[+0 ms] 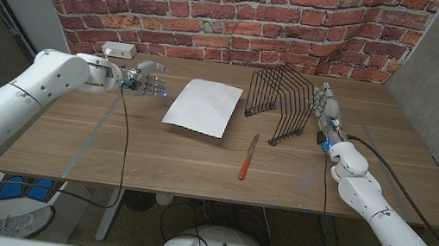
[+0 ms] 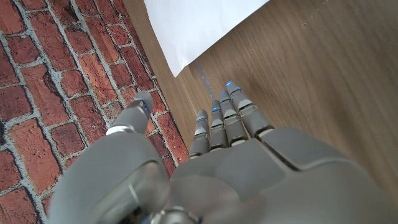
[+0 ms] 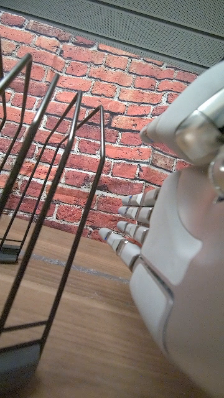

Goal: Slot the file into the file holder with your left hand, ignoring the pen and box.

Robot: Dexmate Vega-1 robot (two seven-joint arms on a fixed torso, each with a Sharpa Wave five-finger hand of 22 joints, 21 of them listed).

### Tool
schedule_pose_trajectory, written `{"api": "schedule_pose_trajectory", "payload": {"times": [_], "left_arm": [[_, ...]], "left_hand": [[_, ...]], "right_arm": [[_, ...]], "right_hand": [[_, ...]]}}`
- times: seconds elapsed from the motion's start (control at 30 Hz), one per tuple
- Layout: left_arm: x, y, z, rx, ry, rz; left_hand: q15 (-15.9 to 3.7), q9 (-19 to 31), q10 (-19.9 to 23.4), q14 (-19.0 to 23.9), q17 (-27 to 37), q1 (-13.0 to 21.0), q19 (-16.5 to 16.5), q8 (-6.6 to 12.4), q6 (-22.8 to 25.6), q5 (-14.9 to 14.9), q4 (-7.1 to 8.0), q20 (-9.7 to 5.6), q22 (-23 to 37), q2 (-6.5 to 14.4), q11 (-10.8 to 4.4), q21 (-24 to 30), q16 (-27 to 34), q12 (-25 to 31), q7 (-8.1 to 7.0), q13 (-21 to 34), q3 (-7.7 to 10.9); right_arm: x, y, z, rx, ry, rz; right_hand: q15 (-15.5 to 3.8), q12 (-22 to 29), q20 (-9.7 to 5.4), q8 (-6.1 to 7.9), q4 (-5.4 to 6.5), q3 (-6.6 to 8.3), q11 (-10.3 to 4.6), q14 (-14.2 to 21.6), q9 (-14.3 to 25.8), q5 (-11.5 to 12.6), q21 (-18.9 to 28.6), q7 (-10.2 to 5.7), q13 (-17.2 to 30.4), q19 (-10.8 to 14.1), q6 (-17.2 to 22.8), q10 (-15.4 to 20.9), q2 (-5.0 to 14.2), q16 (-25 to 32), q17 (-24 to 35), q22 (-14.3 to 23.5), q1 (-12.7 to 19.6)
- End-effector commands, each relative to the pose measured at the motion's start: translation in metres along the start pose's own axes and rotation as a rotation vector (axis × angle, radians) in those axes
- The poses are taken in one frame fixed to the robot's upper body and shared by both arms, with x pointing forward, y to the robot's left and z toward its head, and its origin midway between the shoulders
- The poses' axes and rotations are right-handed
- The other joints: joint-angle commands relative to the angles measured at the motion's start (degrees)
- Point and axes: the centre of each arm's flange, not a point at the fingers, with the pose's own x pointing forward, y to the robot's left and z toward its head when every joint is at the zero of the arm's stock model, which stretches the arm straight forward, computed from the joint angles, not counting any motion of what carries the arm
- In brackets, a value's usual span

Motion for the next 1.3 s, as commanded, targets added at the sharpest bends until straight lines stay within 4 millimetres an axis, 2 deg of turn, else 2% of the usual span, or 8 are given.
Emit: {"api": "schedule_pose_trajectory", "payload": {"times": [0.03,0.57,1.0,1.1,1.3], "left_arm": [[0.008,0.011,0.006,-0.019,0.069,-0.057],[0.026,0.031,0.010,-0.033,0.153,-0.164],[0.036,0.032,0.009,-0.042,0.199,-0.210],[0.037,0.032,0.009,-0.037,0.208,-0.217],[0.036,0.034,0.009,-0.032,0.216,-0.224]], "left_hand": [[-0.12,0.2,1.3,1.6,0.1,0.3,1.4,0.13,1.1,0.0,-0.05,0.07,0.3,-0.9,-0.15,0.4,0.4,0.6,3.81,0.2,-0.59],[0.26,0.2,3.2,4.1,0.1,0.4,3.5,-0.11,2.4,-0.3,0.19,0.12,0.3,-2.4,0.72,0.6,0.4,0.6,4.03,0.2,-2.02],[-1.67,0.2,7.9,8.6,0.0,1.8,8.2,0.32,6.8,-0.2,0.15,-0.96,0.4,-3.2,-0.70,1.2,0.6,1.0,3.92,0.2,-3.40],[-2.29,0.2,10.3,10.8,0.0,2.6,9.9,0.55,9.2,-0.3,0.16,-1.60,0.5,-3.5,-1.41,1.4,0.7,1.2,3.87,0.2,-3.95],[-2.82,0.2,11.4,11.8,0.0,3.1,10.9,0.60,10.5,-0.3,0.17,-2.03,0.5,-3.6,-1.89,1.5,0.6,1.2,3.89,0.2,-4.24]], "right_arm": [[0.002,0.000,-0.003,0.003,0.002,-0.007],[-0.001,0.000,-0.003,0.001,0.003,-0.020],[-0.005,0.000,-0.002,0.000,0.002,-0.037],[-0.006,0.000,-0.002,0.000,0.001,-0.040],[-0.007,0.001,-0.002,0.000,-0.001,-0.045]], "right_hand": [[-0.09,0.5,0.17,0.20,0.05,0.53,0.06,0.0,0.1,0.4,0.2,-0.36,0.1,0.7,0.4,0.5,2.40,0.4,0.1,0.1,0.6],[-0.10,0.5,0.43,0.22,0.10,0.62,0.05,0.2,0.1,0.5,0.2,-0.65,0.1,0.9,1.0,0.8,2.35,0.4,0.1,0.2,0.6],[-0.13,0.5,0.69,0.22,0.11,0.69,0.07,0.3,0.1,0.5,0.3,-0.85,0.1,1.2,1.4,1.0,2.37,0.4,0.0,0.2,0.6],[-0.12,0.5,0.75,0.18,0.11,0.71,0.07,0.4,0.1,0.5,0.3,-0.83,0.1,1.2,1.4,1.0,2.37,0.4,0.0,0.2,0.6],[-0.10,0.5,0.79,0.16,0.12,0.71,0.01,0.4,0.1,0.5,0.3,-0.88,0.1,1.3,1.5,1.0,2.37,0.4,0.0,0.2,0.6]]}}
